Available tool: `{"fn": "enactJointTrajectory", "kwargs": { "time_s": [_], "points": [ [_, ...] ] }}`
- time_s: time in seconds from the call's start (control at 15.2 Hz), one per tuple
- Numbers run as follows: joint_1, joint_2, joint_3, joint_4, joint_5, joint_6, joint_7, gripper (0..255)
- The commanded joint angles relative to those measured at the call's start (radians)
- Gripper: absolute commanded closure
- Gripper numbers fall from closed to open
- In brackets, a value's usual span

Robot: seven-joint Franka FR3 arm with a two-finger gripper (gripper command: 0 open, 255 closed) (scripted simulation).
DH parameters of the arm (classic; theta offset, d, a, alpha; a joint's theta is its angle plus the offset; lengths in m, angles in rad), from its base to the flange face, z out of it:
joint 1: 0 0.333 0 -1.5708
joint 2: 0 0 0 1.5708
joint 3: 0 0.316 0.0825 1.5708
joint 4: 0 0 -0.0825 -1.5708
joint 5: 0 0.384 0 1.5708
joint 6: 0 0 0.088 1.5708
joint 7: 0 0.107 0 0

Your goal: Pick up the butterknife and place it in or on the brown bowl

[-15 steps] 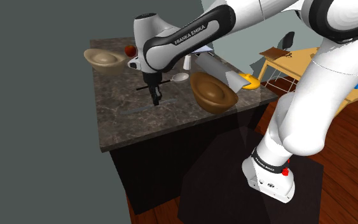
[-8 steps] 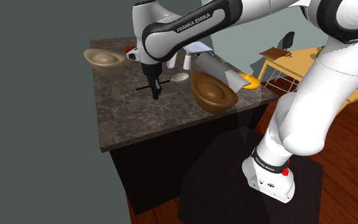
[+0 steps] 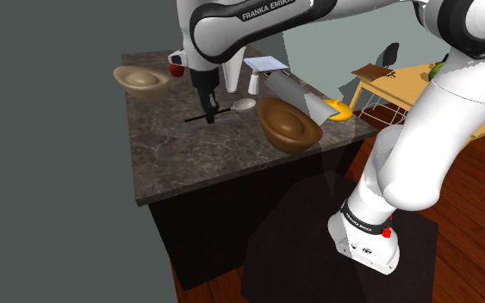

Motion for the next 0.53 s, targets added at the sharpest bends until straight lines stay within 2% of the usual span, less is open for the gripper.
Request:
{"fn": "enactJointTrajectory", "kwargs": {
  "time_s": [0.0, 0.46],
  "points": [
    [0.000, -0.007, 0.000, 0.019, 0.001, -0.026, -0.001, 255],
    [0.000, -0.020, 0.000, 0.098, 0.002, -0.119, -0.004, 255]
  ]
}}
